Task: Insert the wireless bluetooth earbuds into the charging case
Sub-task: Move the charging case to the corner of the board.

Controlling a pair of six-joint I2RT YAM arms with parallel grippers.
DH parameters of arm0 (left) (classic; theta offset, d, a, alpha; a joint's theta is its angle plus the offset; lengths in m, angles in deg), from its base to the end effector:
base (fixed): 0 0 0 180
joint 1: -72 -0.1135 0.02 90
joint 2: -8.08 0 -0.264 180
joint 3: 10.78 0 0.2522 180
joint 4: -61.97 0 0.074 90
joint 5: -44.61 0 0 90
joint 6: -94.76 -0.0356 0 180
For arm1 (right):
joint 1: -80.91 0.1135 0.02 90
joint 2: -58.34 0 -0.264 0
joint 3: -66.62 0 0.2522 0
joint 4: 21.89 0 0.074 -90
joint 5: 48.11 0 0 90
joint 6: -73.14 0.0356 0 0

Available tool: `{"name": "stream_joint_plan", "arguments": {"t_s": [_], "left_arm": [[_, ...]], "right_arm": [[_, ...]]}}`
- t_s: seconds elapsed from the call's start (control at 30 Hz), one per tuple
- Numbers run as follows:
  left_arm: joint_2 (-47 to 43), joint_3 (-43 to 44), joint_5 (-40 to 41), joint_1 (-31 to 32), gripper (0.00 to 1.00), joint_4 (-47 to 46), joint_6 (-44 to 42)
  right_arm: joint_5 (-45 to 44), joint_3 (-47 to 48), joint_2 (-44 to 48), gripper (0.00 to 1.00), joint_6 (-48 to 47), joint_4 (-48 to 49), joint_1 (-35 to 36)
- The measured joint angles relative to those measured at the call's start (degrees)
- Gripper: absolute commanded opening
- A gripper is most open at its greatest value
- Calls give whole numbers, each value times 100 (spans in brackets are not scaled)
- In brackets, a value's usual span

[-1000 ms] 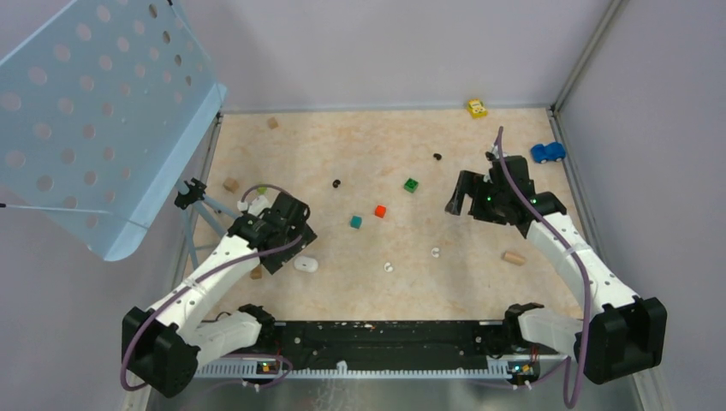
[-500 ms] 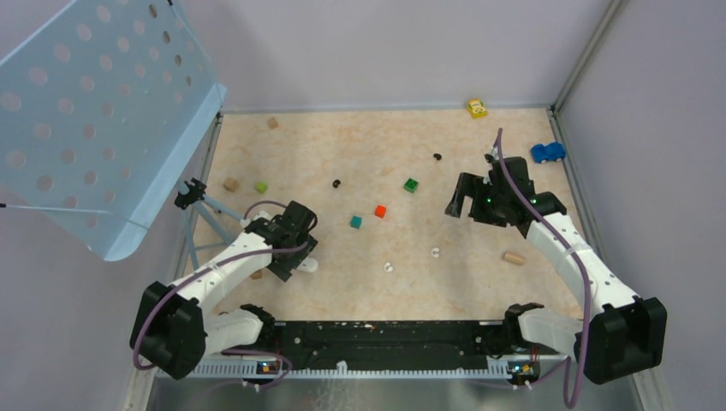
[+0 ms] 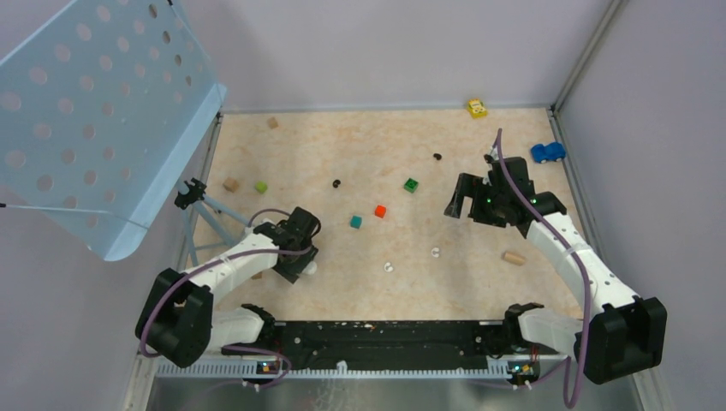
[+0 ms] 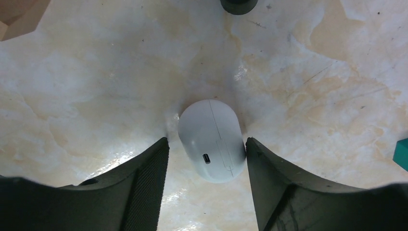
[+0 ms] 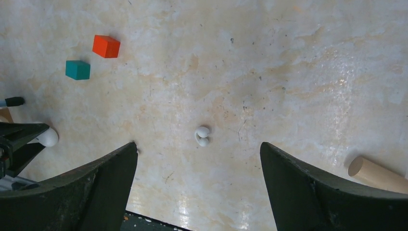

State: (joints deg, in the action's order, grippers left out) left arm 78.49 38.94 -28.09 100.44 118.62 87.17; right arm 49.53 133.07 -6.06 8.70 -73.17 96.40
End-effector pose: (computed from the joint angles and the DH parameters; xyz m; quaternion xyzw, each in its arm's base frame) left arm 0.1731 -0.0817 0.1677 -0.4606 0.8681 -0.0049 0.1849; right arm 0.2197 0.0658 0.2778 0.0590 0.9337 0.1803 0.3036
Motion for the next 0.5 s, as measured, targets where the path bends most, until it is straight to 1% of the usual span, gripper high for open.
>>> {"name": "stream_joint_plan", "arguments": {"t_s": [0.13,0.23,0.37,0.5], "left_arm": [[28,-66,-13,13,59,-111,-7],[101,-50,-57,17,57,-216,-162],[332,94,-260,20,58,-520,-638],[525,190,-584,160,57,-1134,-1189]], "right_arm": [[9,0,-35,96,0,-2,0],[9,0,-59,96,4,-4,0],[9,2,-57,96,22,0,-2],[24,2,-42,96,68,4,0]]}}
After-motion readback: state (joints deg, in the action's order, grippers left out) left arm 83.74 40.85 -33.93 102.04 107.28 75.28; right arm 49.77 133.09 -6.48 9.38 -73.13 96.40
